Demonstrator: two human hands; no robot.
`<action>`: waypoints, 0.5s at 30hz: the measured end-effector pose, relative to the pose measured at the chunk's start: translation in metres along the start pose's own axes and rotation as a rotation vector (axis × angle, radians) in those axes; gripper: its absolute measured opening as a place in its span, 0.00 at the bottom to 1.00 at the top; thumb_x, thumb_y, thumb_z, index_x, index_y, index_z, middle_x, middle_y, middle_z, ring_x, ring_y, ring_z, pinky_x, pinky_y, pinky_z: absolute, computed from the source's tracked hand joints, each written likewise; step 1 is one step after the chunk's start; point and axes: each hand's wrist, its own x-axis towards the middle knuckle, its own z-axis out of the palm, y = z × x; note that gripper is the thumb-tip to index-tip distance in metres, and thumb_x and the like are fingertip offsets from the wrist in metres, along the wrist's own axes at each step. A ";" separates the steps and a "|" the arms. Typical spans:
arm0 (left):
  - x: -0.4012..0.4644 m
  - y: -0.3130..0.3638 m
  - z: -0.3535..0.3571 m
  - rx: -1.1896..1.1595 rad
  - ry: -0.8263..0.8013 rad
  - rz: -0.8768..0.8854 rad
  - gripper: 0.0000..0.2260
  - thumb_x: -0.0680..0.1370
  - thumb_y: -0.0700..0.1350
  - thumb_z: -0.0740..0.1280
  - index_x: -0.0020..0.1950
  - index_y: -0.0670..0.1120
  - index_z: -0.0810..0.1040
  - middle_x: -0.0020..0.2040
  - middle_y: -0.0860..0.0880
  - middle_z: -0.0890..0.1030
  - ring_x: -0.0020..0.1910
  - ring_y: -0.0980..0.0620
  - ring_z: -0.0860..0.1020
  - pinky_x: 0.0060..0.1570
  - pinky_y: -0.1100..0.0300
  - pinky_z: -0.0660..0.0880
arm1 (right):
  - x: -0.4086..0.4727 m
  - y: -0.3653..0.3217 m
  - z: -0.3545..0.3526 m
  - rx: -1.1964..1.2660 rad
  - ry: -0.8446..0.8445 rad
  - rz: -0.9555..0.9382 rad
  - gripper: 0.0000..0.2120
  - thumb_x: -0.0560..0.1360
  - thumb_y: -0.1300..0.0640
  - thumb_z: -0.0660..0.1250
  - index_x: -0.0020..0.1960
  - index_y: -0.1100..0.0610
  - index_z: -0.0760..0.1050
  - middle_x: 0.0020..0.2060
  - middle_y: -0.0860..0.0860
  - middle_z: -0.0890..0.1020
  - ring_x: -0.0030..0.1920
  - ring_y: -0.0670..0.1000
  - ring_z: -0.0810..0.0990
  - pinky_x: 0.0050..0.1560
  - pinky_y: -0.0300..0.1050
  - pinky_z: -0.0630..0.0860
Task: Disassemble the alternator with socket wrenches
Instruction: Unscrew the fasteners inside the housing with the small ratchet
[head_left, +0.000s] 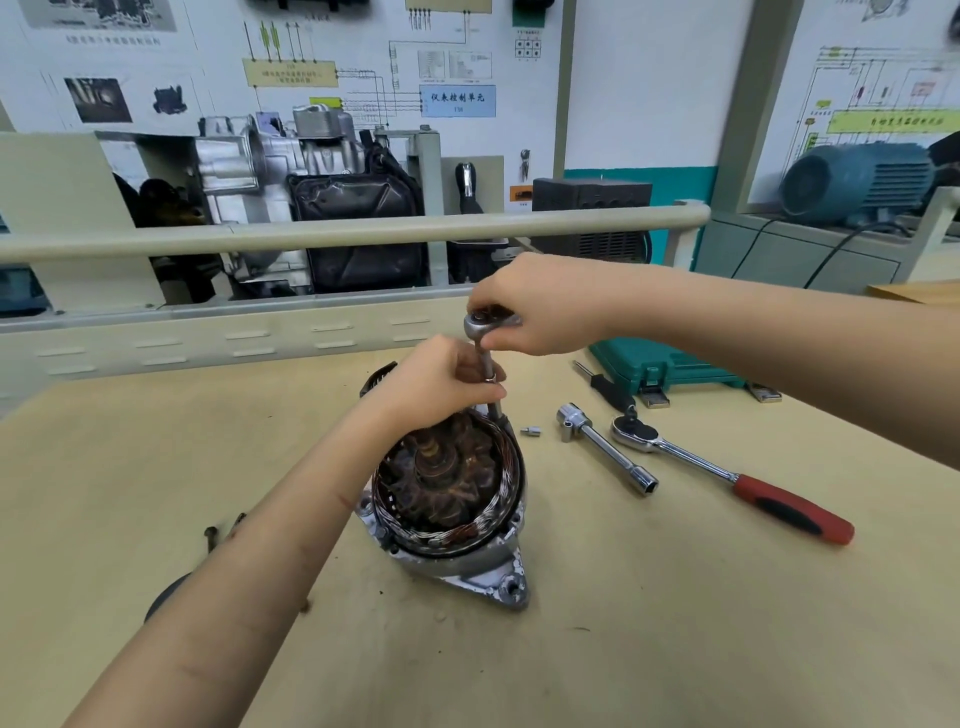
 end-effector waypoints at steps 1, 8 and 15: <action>-0.001 0.000 0.000 0.000 0.015 0.003 0.04 0.72 0.41 0.72 0.39 0.45 0.79 0.39 0.53 0.82 0.35 0.63 0.77 0.41 0.67 0.74 | 0.000 0.000 0.000 0.007 -0.011 -0.007 0.13 0.77 0.51 0.60 0.53 0.60 0.73 0.42 0.53 0.78 0.42 0.52 0.75 0.38 0.44 0.69; 0.006 0.003 0.003 0.215 0.041 0.018 0.12 0.72 0.49 0.72 0.48 0.42 0.79 0.33 0.55 0.75 0.35 0.56 0.74 0.35 0.64 0.69 | -0.002 -0.001 0.000 -0.108 0.055 0.067 0.21 0.76 0.40 0.58 0.41 0.59 0.70 0.29 0.49 0.69 0.29 0.47 0.66 0.26 0.41 0.60; -0.001 0.000 0.004 0.184 0.086 0.018 0.10 0.72 0.46 0.71 0.33 0.48 0.75 0.33 0.51 0.79 0.33 0.56 0.76 0.33 0.71 0.70 | -0.002 0.000 -0.001 -0.041 0.007 0.036 0.19 0.76 0.43 0.59 0.47 0.60 0.74 0.35 0.51 0.76 0.33 0.48 0.71 0.29 0.39 0.64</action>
